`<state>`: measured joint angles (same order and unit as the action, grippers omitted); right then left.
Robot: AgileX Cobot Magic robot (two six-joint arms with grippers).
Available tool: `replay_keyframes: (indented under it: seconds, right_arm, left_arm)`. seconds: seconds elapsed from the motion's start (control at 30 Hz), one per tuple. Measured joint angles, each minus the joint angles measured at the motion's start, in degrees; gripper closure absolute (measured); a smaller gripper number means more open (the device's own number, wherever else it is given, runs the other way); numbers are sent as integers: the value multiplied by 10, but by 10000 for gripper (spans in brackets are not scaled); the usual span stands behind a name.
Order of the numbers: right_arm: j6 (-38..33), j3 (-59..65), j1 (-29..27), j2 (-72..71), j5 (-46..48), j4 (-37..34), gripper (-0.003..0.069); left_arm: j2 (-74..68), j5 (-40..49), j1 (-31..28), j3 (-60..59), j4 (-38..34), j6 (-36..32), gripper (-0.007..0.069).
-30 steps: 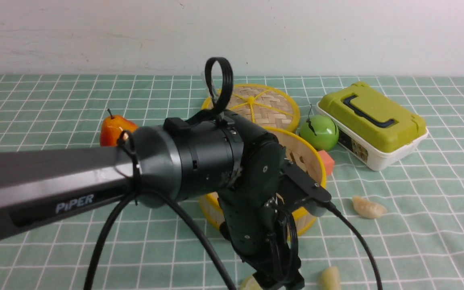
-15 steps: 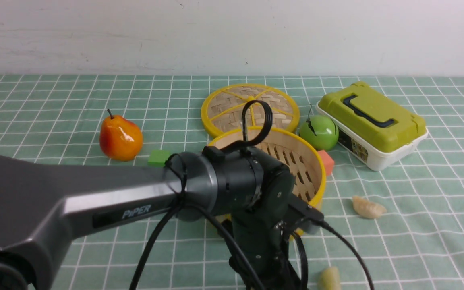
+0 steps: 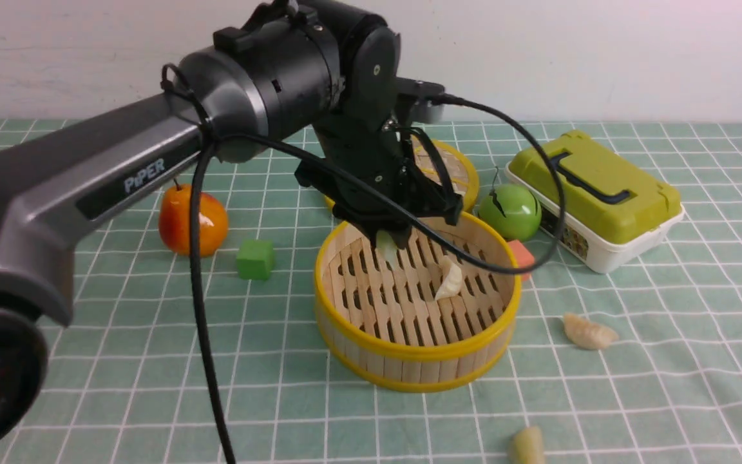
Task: Put the dumplings into the steamer on the table with the blue tablecloth.
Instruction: 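Place the dumpling into the bamboo steamer basket with the left gripper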
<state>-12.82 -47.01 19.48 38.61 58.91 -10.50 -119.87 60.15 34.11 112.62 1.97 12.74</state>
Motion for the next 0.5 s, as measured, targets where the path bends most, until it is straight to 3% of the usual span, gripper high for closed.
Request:
replay_keyframes:
  seconds: [0.33, 0.43, 0.5]
  right_arm:
    - [31, -50, 0, 138, 5, -25, 566]
    - [32, -57, 0, 167, 2, -38, 562]
    - [31, -60, 1, 212, -5, -58, 557]
  left_arm:
    - [-102, -36, -29, 10, 3, 32, 414]
    - [-104, -39, -29, 10, 3, 33, 369]
    - [-101, -31, -29, 23, 4, 33, 246]
